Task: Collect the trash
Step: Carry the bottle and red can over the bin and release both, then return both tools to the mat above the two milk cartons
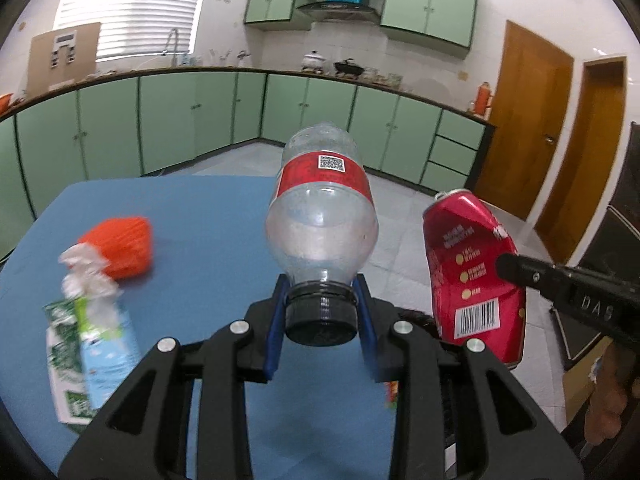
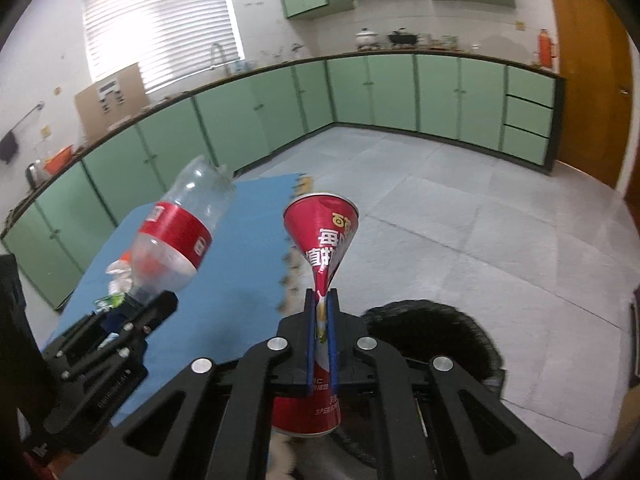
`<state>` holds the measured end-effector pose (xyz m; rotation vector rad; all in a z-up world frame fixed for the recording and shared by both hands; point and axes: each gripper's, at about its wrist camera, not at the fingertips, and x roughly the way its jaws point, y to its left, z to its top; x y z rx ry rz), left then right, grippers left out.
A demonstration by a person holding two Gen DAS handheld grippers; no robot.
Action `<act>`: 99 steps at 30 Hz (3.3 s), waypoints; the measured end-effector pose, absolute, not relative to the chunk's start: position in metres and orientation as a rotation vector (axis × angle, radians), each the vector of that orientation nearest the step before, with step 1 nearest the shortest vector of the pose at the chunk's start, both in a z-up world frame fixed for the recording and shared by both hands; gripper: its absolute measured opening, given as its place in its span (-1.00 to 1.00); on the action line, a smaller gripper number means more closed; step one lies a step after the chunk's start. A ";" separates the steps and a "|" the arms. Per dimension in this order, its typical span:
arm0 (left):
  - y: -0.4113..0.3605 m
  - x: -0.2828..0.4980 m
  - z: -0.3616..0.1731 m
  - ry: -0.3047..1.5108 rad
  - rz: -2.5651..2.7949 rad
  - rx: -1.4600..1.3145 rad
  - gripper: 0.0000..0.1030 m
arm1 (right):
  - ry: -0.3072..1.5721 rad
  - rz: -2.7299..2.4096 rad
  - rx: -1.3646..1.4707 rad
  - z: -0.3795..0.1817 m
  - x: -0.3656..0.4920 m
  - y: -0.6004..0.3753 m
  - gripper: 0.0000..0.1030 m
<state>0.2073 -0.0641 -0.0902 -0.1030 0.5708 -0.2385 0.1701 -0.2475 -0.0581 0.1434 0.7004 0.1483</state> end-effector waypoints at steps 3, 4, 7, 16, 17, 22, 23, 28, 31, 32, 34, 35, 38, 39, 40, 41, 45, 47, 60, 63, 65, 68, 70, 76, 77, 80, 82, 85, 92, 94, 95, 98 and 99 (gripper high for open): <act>-0.089 0.216 -0.092 0.577 -0.286 -0.093 -0.42 | 0.700 0.085 0.155 -0.061 0.169 -0.272 -0.90; -0.095 0.219 -0.094 0.581 -0.299 -0.089 -0.42 | 0.702 0.071 0.156 -0.063 0.168 -0.278 -0.90; -0.121 0.228 -0.103 0.608 -0.346 -0.070 -0.42 | 0.721 0.020 0.174 -0.075 0.170 -0.301 -0.90; -0.177 0.258 -0.147 0.733 -0.437 -0.010 -0.38 | 0.827 -0.050 0.256 -0.131 0.190 -0.360 -0.88; -0.181 0.262 -0.149 0.732 -0.442 -0.008 -0.32 | 0.834 -0.051 0.259 -0.134 0.192 -0.363 -0.87; -0.189 0.263 -0.153 0.726 -0.456 0.002 0.05 | 0.852 -0.086 0.269 -0.147 0.201 -0.374 -0.43; -0.188 0.263 -0.153 0.725 -0.456 -0.001 0.05 | 0.851 -0.089 0.275 -0.148 0.201 -0.377 -0.43; -0.174 0.259 -0.145 0.703 -0.423 -0.031 0.10 | 0.820 -0.117 0.259 -0.140 0.193 -0.379 0.07; -0.158 0.252 -0.132 0.664 -0.383 -0.040 0.21 | 0.792 -0.136 0.233 -0.132 0.190 -0.376 0.34; -0.148 0.250 -0.127 0.648 -0.364 -0.047 0.22 | 0.780 -0.131 0.227 -0.127 0.189 -0.373 0.38; -0.131 0.244 -0.118 0.623 -0.333 -0.055 0.30 | 0.756 -0.109 0.220 -0.116 0.187 -0.365 0.53; -0.121 0.241 -0.113 0.609 -0.310 -0.058 0.33 | 0.740 -0.096 0.214 -0.110 0.186 -0.358 0.63; -0.090 0.230 -0.101 0.583 -0.255 -0.080 0.41 | 0.694 -0.038 0.193 -0.091 0.183 -0.335 0.81; -0.081 0.227 -0.097 0.576 -0.238 -0.085 0.44 | 0.676 -0.015 0.185 -0.085 0.181 -0.325 0.86; -0.070 0.222 -0.094 0.570 -0.218 -0.089 0.46 | 0.663 0.004 0.178 -0.080 0.181 -0.316 0.88; -0.063 0.220 -0.091 0.566 -0.200 -0.089 0.48 | 0.647 0.029 0.169 -0.075 0.180 -0.305 0.88; -0.015 0.200 -0.083 0.554 -0.100 -0.087 0.53 | 0.609 0.124 0.168 -0.063 0.180 -0.264 0.88; 0.009 0.190 -0.082 0.549 -0.044 -0.078 0.53 | 0.597 0.165 0.168 -0.062 0.180 -0.246 0.88; 0.133 0.136 -0.093 0.563 0.252 -0.081 0.53 | 0.582 0.379 0.082 -0.087 0.173 -0.111 0.88; 0.149 0.130 -0.100 0.573 0.272 -0.095 0.53 | 0.592 0.420 0.065 -0.096 0.171 -0.084 0.88; 0.157 0.128 -0.105 0.584 0.276 -0.109 0.53 | 0.605 0.444 0.049 -0.102 0.171 -0.070 0.88; 0.166 0.123 -0.113 0.597 0.280 -0.122 0.53 | 0.634 0.465 0.001 -0.114 0.169 -0.050 0.88; 0.171 0.121 -0.117 0.604 0.279 -0.132 0.53 | 0.663 0.472 -0.040 -0.125 0.168 -0.037 0.88; 0.181 0.118 -0.124 0.612 0.279 -0.147 0.53 | 0.723 0.490 -0.089 -0.144 0.163 -0.020 0.88; 0.183 0.118 -0.124 0.612 0.279 -0.151 0.53 | 0.729 0.490 -0.101 -0.145 0.162 -0.016 0.88; 0.186 0.117 -0.126 0.611 0.280 -0.159 0.53 | 0.735 0.494 -0.134 -0.148 0.159 -0.009 0.88; 0.188 0.117 -0.128 0.613 0.280 -0.161 0.53 | 0.745 0.499 -0.140 -0.152 0.158 -0.002 0.88; 0.188 0.117 -0.129 0.619 0.280 -0.168 0.53 | 0.743 0.510 -0.140 -0.152 0.158 0.003 0.86; 0.187 0.120 -0.130 0.622 0.275 -0.169 0.53 | 0.751 0.441 -0.130 -0.146 0.169 -0.018 0.83; 0.187 0.121 -0.131 0.624 0.273 -0.173 0.53 | 0.748 0.433 -0.109 -0.143 0.170 -0.025 0.83; 0.185 0.121 -0.131 0.625 0.270 -0.175 0.53 | 0.746 0.433 -0.105 -0.141 0.170 -0.025 0.83; 0.182 0.121 -0.131 0.624 0.264 -0.173 0.53 | 0.747 0.468 -0.107 -0.141 0.174 -0.018 0.83; 0.181 0.121 -0.130 0.622 0.263 -0.169 0.53 | 0.747 0.478 -0.111 -0.141 0.176 -0.015 0.82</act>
